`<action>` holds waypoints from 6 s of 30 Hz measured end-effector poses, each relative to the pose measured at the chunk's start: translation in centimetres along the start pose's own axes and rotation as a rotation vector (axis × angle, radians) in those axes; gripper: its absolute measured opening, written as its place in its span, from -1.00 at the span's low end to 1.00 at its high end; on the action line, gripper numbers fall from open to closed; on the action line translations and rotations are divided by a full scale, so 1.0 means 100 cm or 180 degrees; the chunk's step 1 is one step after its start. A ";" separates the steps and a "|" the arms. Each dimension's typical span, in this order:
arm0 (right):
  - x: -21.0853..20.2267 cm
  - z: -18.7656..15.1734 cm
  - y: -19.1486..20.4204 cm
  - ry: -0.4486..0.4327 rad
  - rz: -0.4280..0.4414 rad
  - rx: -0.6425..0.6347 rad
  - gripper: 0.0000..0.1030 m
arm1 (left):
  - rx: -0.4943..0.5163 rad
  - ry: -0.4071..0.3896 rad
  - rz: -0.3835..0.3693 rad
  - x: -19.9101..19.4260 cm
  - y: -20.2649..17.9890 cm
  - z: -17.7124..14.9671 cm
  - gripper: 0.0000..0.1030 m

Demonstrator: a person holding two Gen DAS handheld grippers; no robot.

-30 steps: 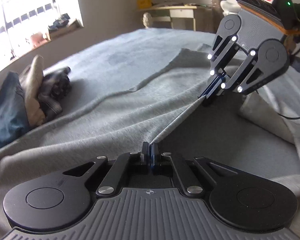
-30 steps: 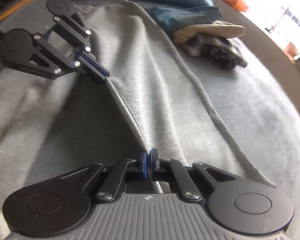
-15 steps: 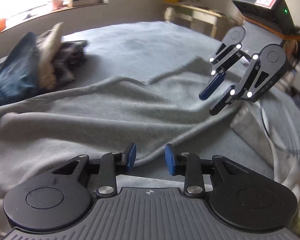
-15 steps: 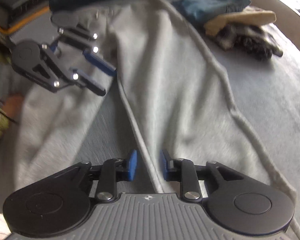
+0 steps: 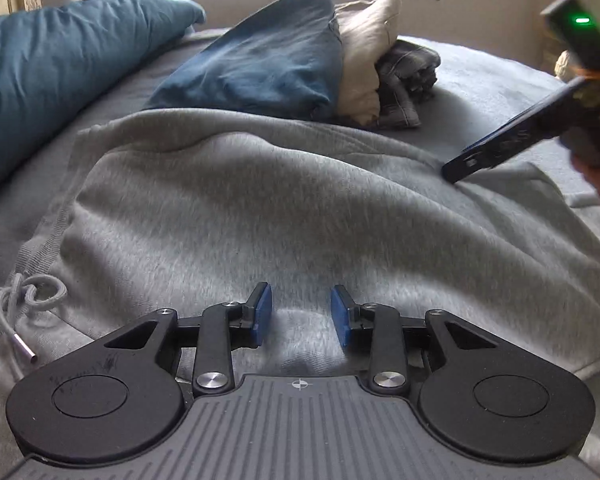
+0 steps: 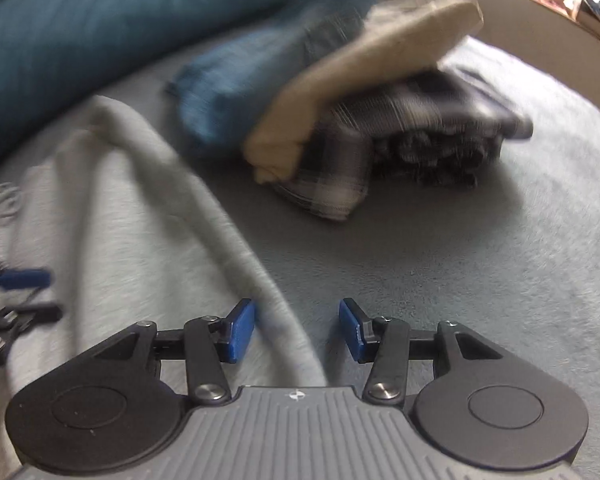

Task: Fold clothes

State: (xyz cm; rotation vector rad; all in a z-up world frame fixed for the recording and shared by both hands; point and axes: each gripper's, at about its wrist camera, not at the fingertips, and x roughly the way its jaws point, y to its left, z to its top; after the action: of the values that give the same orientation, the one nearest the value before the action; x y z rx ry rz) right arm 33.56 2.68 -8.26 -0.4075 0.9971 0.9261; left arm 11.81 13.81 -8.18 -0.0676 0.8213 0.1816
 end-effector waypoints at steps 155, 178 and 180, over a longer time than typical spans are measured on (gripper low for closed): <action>-0.222 -0.287 -0.287 -0.0970 -0.1966 0.2185 -0.84 | 0.0546 -0.0327 0.0133 0.084 -0.135 0.075 -0.07; -0.292 -0.337 -0.286 -0.1297 -0.2264 0.3190 -0.30 | 0.0535 -0.0289 0.0193 0.085 -0.136 0.077 0.00; -0.317 -0.344 -0.261 -0.1384 -0.2072 0.3249 -0.18 | 0.0501 -0.0279 0.0181 0.084 -0.135 0.078 0.00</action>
State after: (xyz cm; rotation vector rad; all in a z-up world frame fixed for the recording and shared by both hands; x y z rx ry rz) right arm 29.49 -50.26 -1.55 0.3258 0.7364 -0.1435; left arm 25.56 2.73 -9.21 0.1113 0.7482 0.1718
